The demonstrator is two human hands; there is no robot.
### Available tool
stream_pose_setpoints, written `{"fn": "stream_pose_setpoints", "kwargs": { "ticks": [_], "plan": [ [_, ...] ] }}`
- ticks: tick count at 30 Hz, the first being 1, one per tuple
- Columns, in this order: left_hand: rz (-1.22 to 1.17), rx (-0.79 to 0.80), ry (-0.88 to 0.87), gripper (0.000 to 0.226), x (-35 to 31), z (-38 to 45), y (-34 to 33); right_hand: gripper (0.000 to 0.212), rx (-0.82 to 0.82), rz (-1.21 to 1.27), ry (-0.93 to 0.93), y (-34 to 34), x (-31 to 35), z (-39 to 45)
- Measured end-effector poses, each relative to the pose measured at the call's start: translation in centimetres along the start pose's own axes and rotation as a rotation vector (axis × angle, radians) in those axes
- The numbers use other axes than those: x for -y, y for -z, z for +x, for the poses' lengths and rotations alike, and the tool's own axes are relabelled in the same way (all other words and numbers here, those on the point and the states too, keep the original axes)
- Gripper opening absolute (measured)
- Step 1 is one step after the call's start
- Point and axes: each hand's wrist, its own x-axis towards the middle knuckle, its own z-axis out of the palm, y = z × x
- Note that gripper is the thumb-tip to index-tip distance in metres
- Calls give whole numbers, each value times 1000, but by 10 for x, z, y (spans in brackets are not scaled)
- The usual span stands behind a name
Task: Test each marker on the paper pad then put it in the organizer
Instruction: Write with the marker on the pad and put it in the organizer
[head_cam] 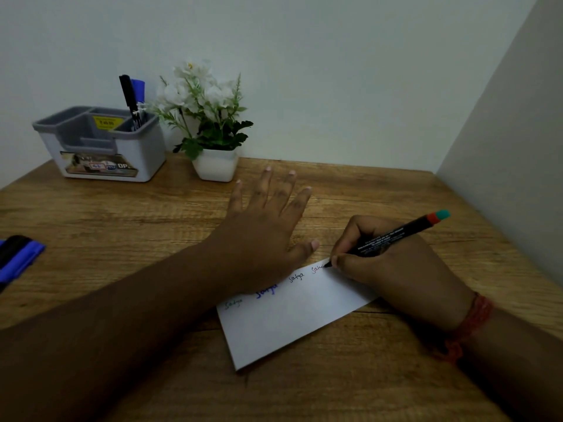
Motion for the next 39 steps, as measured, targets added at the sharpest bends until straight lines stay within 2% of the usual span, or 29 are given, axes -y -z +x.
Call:
{"fn": "stream_pose_setpoints", "kwargs": {
  "ticks": [7, 11, 15, 23, 28, 34, 39],
  "plan": [
    [-2, 3, -3, 83, 0, -1, 1, 9, -23, 0, 2, 1, -3, 2],
    [-9, 1, -9, 80, 1, 0, 1, 4, -98, 189, -26, 5, -6, 4],
    [3, 0, -29, 80, 3, 1, 4, 3, -100, 402, -82, 6, -8, 6],
    [-59, -81, -45, 79, 15, 8, 15, 7, -264, 432, -11, 20, -7, 7],
    [-124, -130, -47, 63, 18, 6, 21, 12, -316, 441, 37, 28, -13, 11],
    [-170, -122, -51, 30, 20, 11, 19, 15, -250, 502, 47, 27, -19, 11],
    [-234, -137, -67, 22, 20, 11, 17, 15, -193, 500, 20, 25, -16, 8]
  ]
}}
